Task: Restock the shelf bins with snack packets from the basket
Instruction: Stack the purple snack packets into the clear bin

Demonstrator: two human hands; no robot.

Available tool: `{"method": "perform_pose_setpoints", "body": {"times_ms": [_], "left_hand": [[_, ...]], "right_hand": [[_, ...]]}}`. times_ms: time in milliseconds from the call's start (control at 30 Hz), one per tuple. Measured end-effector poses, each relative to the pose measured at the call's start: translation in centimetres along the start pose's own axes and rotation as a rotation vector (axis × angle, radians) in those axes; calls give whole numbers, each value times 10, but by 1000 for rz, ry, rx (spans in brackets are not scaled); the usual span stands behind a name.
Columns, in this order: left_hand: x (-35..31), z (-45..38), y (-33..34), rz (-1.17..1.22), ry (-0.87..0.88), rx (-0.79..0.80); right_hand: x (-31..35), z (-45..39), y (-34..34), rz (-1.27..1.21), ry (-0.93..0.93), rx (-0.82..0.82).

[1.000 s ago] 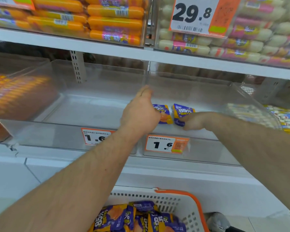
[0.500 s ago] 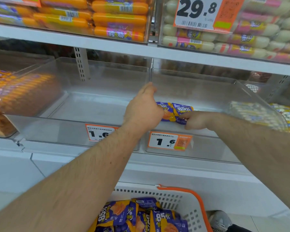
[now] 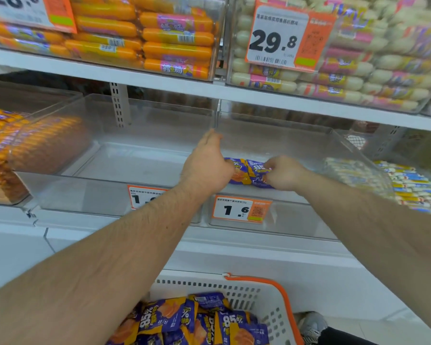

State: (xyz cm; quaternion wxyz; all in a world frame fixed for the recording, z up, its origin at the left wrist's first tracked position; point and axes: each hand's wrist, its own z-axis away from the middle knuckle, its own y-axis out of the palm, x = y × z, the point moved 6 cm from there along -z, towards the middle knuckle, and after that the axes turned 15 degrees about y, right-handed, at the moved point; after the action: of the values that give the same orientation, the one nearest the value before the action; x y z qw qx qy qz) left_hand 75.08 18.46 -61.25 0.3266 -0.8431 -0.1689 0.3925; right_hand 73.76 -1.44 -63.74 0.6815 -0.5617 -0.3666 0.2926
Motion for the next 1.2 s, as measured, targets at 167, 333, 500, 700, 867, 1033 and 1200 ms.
{"method": "perform_pose_setpoints", "body": {"times_ms": [167, 333, 500, 700, 867, 1033, 1200], "left_hand": [[-35, 41, -32, -234, 310, -207], [-13, 130, -18, -68, 340, 29], [44, 185, 26, -15, 22, 508], [52, 207, 53, -16, 12, 758], [52, 213, 66, -14, 26, 838], [52, 216, 75, 6, -1, 857], [54, 227, 84, 42, -91, 946]], "right_hand": [[21, 110, -24, -291, -443, -762], [17, 165, 55, -374, -627, -656], [-13, 151, 182, -259, -259, -71], [-65, 161, 284, -20, 86, 380], [-92, 166, 330, 176, 156, 550], [-81, 166, 321, 413, 32, 499], [-46, 159, 286, 502, -202, 468]]}}
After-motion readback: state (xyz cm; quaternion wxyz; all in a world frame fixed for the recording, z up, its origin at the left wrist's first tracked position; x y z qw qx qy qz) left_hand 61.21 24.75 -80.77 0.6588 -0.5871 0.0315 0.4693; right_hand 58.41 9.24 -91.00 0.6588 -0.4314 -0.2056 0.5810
